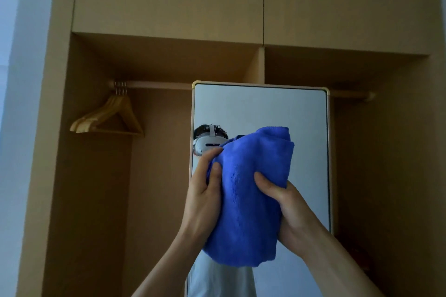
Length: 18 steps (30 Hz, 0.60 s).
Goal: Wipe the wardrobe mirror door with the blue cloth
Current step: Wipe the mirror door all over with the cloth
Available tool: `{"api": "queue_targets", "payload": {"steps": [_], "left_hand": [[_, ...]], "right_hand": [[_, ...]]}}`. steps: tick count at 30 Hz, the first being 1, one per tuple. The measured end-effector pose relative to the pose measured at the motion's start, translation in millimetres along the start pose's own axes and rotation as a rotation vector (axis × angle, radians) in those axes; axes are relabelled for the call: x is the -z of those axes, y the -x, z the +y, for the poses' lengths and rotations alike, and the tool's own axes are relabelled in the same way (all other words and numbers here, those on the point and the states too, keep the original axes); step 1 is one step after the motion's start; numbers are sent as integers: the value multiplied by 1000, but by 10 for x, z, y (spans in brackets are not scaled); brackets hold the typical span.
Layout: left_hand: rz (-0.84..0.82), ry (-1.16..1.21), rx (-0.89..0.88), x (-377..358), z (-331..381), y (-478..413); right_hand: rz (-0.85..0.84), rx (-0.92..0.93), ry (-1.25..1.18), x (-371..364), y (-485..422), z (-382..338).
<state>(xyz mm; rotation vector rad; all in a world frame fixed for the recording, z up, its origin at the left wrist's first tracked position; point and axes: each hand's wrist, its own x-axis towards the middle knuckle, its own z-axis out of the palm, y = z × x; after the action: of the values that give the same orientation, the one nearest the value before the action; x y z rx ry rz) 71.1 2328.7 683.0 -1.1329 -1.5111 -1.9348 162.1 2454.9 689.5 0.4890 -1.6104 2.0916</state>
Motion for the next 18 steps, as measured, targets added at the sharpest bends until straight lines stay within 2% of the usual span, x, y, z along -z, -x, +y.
{"api": "queue_targets", "payload": {"steps": [5, 9, 11, 15, 18], "left_hand": [[100, 116, 93, 99, 25, -69], [11, 121, 177, 162, 3, -84], [-11, 48, 166, 176, -32, -70], [124, -348, -45, 254, -41, 0], [79, -376, -49, 234, 13, 23]], "right_hand": [[-24, -64, -74, -21, -41, -28], [-30, -42, -137, -51, -56, 15], [7, -29, -132, -63, -65, 62], [62, 29, -79, -58, -52, 56], [87, 78, -21, -81, -79, 26]]}}
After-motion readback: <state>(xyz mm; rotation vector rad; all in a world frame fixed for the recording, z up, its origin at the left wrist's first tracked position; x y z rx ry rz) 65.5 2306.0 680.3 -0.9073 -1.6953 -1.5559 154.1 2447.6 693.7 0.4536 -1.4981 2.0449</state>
